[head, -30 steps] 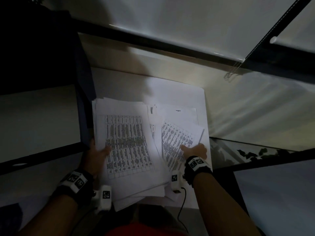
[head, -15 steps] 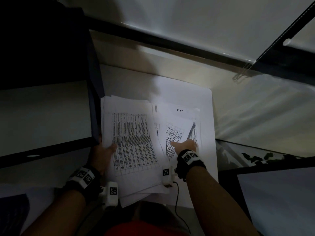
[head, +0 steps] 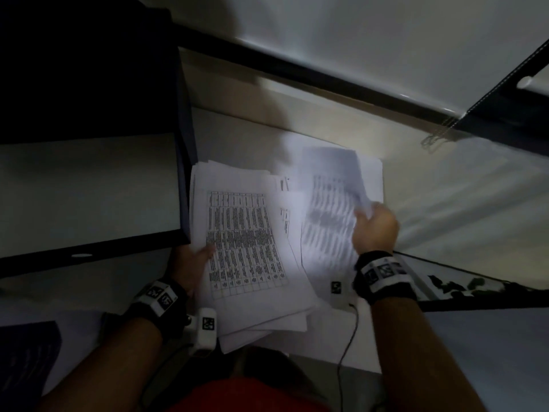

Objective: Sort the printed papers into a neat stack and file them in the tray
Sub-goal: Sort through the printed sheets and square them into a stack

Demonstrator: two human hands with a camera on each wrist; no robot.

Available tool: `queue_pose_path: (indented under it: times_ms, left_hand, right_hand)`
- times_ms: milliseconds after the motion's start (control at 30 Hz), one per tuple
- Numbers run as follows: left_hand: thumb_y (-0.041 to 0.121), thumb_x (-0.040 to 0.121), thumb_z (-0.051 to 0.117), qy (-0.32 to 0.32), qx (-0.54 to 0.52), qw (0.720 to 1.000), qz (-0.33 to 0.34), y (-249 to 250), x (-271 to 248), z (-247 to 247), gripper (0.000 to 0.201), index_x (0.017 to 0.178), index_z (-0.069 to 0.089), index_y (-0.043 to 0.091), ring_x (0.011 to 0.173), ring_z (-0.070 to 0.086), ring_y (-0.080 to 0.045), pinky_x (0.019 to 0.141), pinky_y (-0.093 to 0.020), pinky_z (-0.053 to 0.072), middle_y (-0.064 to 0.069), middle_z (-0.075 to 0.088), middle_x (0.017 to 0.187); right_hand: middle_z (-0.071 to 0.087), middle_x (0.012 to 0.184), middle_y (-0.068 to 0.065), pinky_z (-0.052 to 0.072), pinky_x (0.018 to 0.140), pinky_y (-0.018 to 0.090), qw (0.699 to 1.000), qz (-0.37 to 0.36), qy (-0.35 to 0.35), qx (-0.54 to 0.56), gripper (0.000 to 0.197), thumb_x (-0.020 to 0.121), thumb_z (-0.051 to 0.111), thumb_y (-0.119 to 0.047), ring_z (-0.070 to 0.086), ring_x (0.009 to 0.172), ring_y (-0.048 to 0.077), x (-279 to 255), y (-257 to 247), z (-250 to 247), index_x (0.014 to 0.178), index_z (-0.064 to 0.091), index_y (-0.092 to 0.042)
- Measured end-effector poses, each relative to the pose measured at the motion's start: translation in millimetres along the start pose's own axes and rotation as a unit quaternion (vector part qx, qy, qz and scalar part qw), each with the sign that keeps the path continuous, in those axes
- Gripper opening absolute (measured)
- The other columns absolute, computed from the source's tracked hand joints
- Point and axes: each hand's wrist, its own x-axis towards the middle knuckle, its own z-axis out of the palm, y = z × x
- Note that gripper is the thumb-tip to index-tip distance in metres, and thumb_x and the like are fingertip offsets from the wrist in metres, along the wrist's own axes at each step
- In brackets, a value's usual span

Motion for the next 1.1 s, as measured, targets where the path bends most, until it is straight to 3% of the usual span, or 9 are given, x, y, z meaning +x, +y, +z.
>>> queue_pose_path:
  times_ms: [133,300,467,533,600,733,867,1033,1100]
  left_hand:
    - [0.006,0.082,0.07,-0.02,0.005,1.0,0.014,-3.9,1.4,17.8,0.043,0.122,0.064,0.02,0.107,0.069,-0.031,0.099,-0.058,0.053,-0.013,0.071,0.118]
    - [0.004,0.081,0.067,-0.038,0.019,0.999,0.005,5.0,-3.1,41.8,0.044,0.124,0.059,0.01,0.109,0.068,-0.035,0.097,-0.056,0.054,-0.015,0.07,0.118]
    - [0.03,0.063,0.074,-0.08,0.03,0.996,-0.014,10.9,-0.3,41.9,0.06,0.121,0.065,0.017,0.107,0.07,-0.028,0.098,-0.053,0.054,-0.007,0.073,0.117]
    - [0.034,0.056,0.075,-0.096,0.026,0.994,-0.037,12.6,2.0,39.4,0.052,0.107,0.071,0.03,0.108,0.07,-0.028,0.099,-0.052,0.053,-0.005,0.074,0.116]
    - [0.026,0.053,0.075,-0.099,0.023,0.993,-0.053,12.6,6.5,38.0,0.044,0.096,0.073,0.035,0.107,0.07,-0.029,0.099,-0.053,0.053,-0.005,0.075,0.111]
    - [0.023,0.067,0.078,-0.073,0.044,0.994,-0.067,24.8,6.9,47.5,0.043,0.11,0.074,0.026,0.103,0.07,-0.026,0.098,-0.043,0.055,-0.002,0.074,0.111]
    - [0.024,0.085,0.077,-0.071,0.137,0.987,-0.038,25.7,11.2,56.7,0.06,0.14,0.053,0.014,0.113,0.062,-0.024,0.101,-0.035,0.049,-0.004,0.064,0.129]
    - [0.004,0.09,0.068,-0.086,0.118,0.989,-0.001,35.8,-0.9,50.4,0.053,0.139,0.052,0.016,0.113,0.061,-0.023,0.104,-0.039,0.047,-0.006,0.065,0.128]
    - [0.0,0.09,0.067,-0.09,0.081,0.992,0.027,40.6,-11.2,45.9,0.047,0.13,0.058,0.022,0.11,0.066,-0.024,0.103,-0.045,0.051,-0.001,0.07,0.119]
  right_hand:
    - [0.066,0.082,0.019,0.033,0.062,0.023,0.991,-0.111,0.077,-0.015,0.024,0.094,0.063,-0.019,0.058,0.071,0.025,19.4,-43.8,-72.1,0.097,0.067,0.005]
    - [0.069,0.083,0.012,0.044,0.061,0.027,0.985,-0.123,0.071,0.096,0.027,0.09,0.069,-0.024,0.063,0.074,0.024,33.4,-61.9,-103.1,0.097,0.071,0.002]
    - [0.07,0.091,0.008,0.053,0.074,0.033,0.983,0.02,-0.057,0.172,0.014,0.085,0.075,-0.014,0.068,0.087,0.026,22.3,-8.4,-38.7,0.098,0.071,-0.008]
    - [0.072,0.101,0.014,0.056,0.084,0.04,0.981,0.086,-0.118,0.127,0.024,0.081,0.08,-0.014,0.069,0.095,0.031,16.0,21.9,-3.6,0.1,0.07,-0.004]
    - [0.069,0.115,0.018,0.051,0.086,0.033,0.979,0.116,-0.153,0.066,0.038,0.082,0.077,-0.009,0.067,0.106,0.033,4.4,38.0,24.2,0.116,0.063,0.002]
    - [0.053,0.139,0.02,0.044,0.099,0.034,0.974,0.114,-0.195,-0.024,0.059,0.093,0.062,-0.01,0.054,0.125,0.035,-17.4,37.7,58.7,0.145,0.037,-0.001]
    - [0.052,0.139,0.017,0.042,0.086,0.023,0.957,0.053,-0.277,-0.07,0.058,0.1,0.053,-0.013,0.054,0.125,0.032,-29.3,22.9,81.0,0.151,0.028,-0.004]
    - [0.029,0.156,0.013,0.026,0.116,0.043,0.957,0.037,-0.262,-0.114,0.088,0.088,0.066,-0.045,0.028,0.144,0.033,-22.6,39.2,90.8,0.154,0.021,-0.008]
    - [0.043,0.15,0.009,0.036,0.114,0.045,0.964,0.065,-0.256,-0.011,0.093,0.075,0.075,-0.055,0.041,0.139,0.03,-18.7,45.4,88.9,0.148,0.036,-0.012]
